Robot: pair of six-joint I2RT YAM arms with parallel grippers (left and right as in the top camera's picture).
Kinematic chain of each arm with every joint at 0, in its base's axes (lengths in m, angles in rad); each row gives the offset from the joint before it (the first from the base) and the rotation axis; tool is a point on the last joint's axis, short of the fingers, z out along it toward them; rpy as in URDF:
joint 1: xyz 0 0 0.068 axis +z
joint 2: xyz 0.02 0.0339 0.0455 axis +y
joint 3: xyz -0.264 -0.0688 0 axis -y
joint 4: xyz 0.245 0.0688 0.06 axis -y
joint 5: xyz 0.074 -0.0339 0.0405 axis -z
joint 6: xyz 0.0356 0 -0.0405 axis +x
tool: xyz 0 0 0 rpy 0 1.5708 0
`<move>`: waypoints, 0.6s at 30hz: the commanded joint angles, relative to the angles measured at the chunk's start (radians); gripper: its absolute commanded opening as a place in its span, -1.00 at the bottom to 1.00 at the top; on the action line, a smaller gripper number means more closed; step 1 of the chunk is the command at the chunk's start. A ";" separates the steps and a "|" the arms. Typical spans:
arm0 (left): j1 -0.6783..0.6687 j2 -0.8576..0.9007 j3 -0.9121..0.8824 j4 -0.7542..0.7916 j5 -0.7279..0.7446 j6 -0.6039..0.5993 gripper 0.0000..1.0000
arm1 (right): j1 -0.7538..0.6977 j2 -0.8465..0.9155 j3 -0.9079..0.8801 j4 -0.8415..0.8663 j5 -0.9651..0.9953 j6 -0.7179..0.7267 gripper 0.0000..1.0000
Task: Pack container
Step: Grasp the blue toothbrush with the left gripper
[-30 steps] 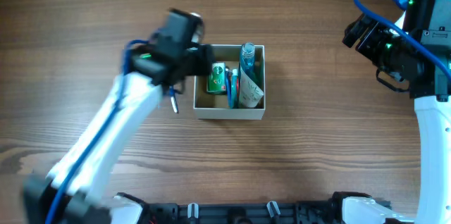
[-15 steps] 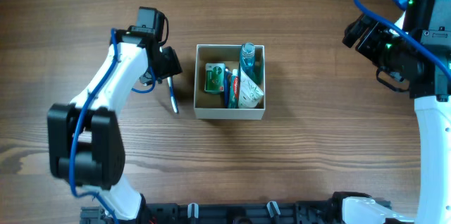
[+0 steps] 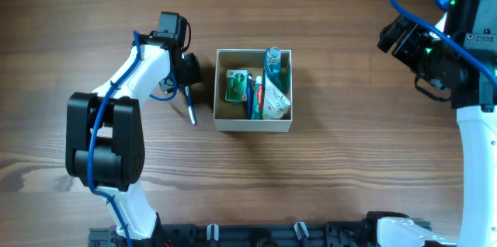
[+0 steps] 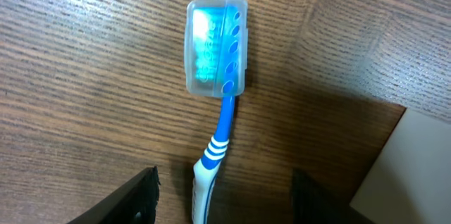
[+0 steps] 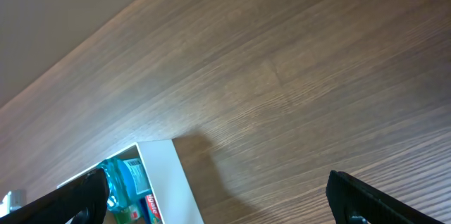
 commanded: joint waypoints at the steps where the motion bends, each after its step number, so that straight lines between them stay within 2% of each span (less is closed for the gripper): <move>1: 0.006 0.013 -0.004 0.004 -0.010 0.028 0.16 | -0.001 -0.002 0.016 0.001 -0.009 0.014 1.00; 18: 0.006 0.084 -0.005 0.003 -0.005 0.072 0.09 | -0.001 -0.002 0.016 0.001 -0.009 0.013 0.99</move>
